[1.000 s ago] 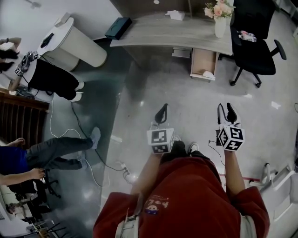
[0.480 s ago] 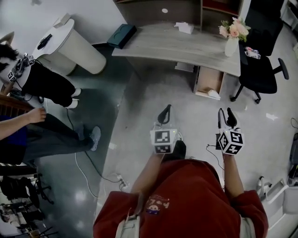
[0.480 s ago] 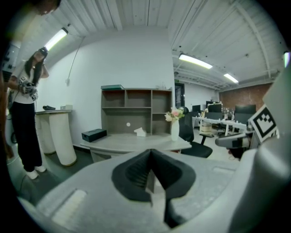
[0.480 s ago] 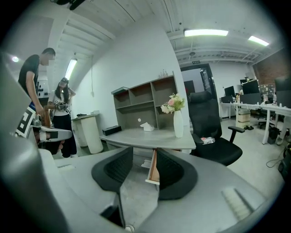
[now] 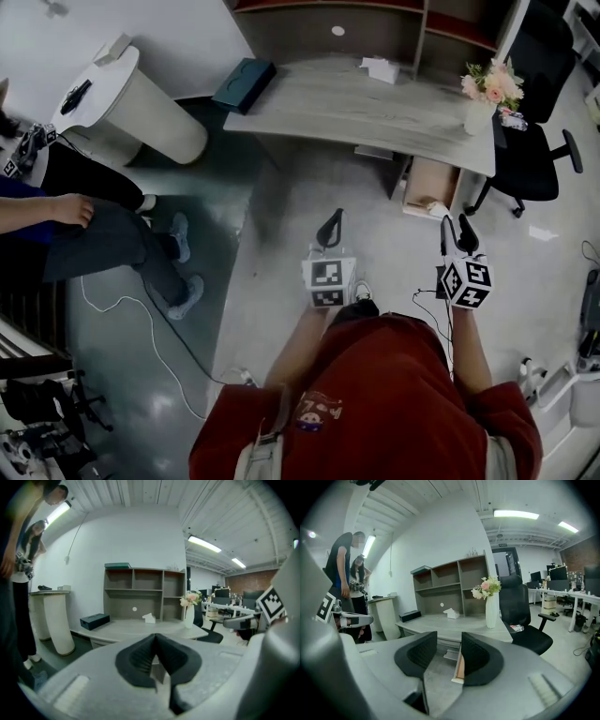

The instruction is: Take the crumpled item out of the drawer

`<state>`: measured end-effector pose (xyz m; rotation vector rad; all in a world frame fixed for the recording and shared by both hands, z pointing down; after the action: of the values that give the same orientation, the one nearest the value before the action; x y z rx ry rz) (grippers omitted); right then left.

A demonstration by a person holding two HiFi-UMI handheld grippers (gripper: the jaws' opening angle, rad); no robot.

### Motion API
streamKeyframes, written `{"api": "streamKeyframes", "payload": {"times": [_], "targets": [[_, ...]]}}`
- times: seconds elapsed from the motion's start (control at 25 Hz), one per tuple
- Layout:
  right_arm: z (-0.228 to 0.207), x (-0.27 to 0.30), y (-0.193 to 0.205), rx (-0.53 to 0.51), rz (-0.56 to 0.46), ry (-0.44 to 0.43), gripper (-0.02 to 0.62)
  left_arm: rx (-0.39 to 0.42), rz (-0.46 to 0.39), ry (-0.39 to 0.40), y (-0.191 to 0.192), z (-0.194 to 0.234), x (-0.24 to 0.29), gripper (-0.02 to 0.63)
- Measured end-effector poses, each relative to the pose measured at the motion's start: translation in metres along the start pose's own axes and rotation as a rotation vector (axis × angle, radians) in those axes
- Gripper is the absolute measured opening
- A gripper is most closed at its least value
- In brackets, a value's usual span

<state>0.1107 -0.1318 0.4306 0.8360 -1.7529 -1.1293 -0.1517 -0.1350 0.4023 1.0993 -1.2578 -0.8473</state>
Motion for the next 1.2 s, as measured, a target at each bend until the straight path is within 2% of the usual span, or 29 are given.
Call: {"api": "streamKeyframes", "payload": {"times": [0.4,0.88,1.2], "targets": [[-0.010,0.032,-0.001,0.012,0.016,0.076,0.146,-0.005,0.018,0.053,0.004,0.020,0.051,-0.002],[-0.052,0.073,0.015,0.044,0.078,0.086,0.152,0.006,0.063,0.077,0.017,0.001,0.108,-0.002],[-0.091,0.104,0.040,0.098,0.154,0.091,0.152,0.037,0.141,0.106,0.037,-0.024,0.155,-0.002]]}}
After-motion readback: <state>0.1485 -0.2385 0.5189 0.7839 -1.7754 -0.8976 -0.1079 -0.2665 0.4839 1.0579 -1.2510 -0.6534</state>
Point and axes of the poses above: the fingertips, and each gripper's own axes: x forward along the fingers, z to its left, y out of its underside, the point moved 3 cm from there along -x, backward along the fingers, and after that the axes turned 9 degrees about -y, right-handed, at the moved point
